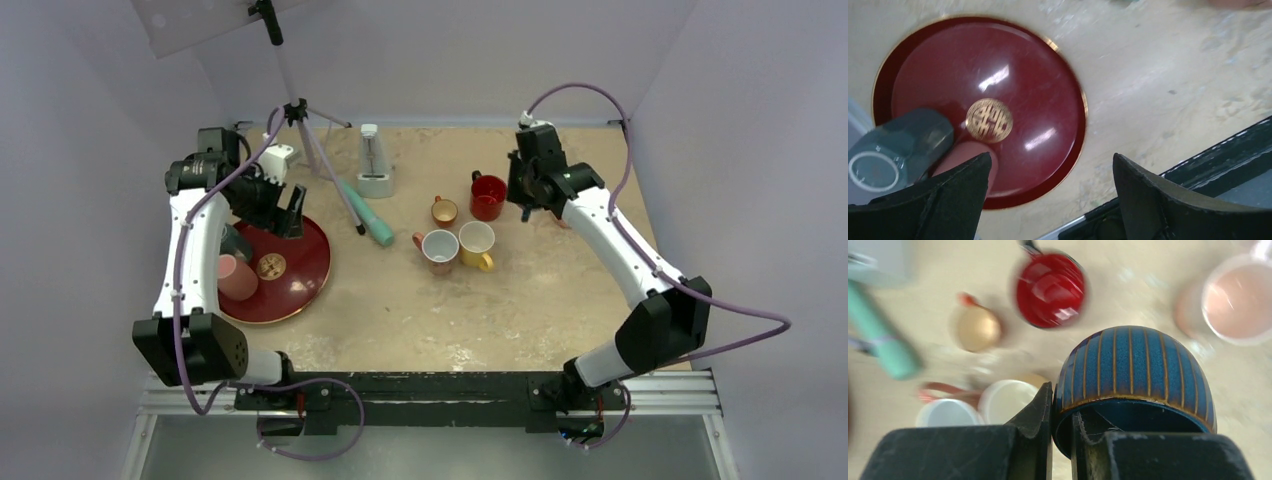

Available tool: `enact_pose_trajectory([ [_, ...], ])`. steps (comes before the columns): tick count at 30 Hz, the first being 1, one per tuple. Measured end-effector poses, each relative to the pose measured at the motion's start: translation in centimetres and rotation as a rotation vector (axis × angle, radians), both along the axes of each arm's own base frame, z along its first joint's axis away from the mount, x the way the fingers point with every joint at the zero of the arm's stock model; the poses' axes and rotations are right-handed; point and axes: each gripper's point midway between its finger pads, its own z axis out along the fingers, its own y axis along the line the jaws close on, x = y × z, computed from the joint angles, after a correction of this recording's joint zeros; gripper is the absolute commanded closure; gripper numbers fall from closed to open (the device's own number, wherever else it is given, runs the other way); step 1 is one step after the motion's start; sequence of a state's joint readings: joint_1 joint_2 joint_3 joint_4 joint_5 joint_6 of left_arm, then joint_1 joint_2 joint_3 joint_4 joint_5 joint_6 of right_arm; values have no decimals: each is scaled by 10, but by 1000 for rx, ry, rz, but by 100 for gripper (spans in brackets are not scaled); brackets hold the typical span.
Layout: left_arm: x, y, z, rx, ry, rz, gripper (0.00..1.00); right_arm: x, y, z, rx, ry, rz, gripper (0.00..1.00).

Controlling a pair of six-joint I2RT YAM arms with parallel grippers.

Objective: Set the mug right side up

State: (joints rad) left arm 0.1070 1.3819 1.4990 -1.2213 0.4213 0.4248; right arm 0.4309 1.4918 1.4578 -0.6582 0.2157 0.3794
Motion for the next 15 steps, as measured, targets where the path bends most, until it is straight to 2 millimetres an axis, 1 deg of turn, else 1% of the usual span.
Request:
enact_pose_trajectory([
  [2, -3, 21, -15, 55, 51, 34, 11, -9, -30, -33, -58, 95, -45, 100],
  [3, -5, 34, -23, 87, 81, 55, 11, -19, -50, -62, -98, 181, -71, 100],
  [4, -8, 43, -28, 108, 99, 66, 11, -24, -57, -74, -114, 217, -77, 100],
  [5, -10, 53, -33, 135, 114, 74, 12, -34, -64, -94, -132, 280, -79, 100],
  [7, -18, 68, -41, 175, 142, 85, 14, -50, -69, -126, -148, 381, -56, 100],
  [10, -27, 89, -45, 216, 161, 86, 19, -66, -63, -161, -142, 485, -2, 100],
  [11, -29, 97, -45, 228, 162, 94, 20, -69, -61, -169, -140, 509, 10, 100],
  [13, -36, 119, -42, 249, 165, 122, 25, -70, -57, -180, -134, 533, 29, 100],
  [15, -44, 146, -35, 278, 161, 171, 28, -66, -54, -187, -129, 537, 46, 100],
])
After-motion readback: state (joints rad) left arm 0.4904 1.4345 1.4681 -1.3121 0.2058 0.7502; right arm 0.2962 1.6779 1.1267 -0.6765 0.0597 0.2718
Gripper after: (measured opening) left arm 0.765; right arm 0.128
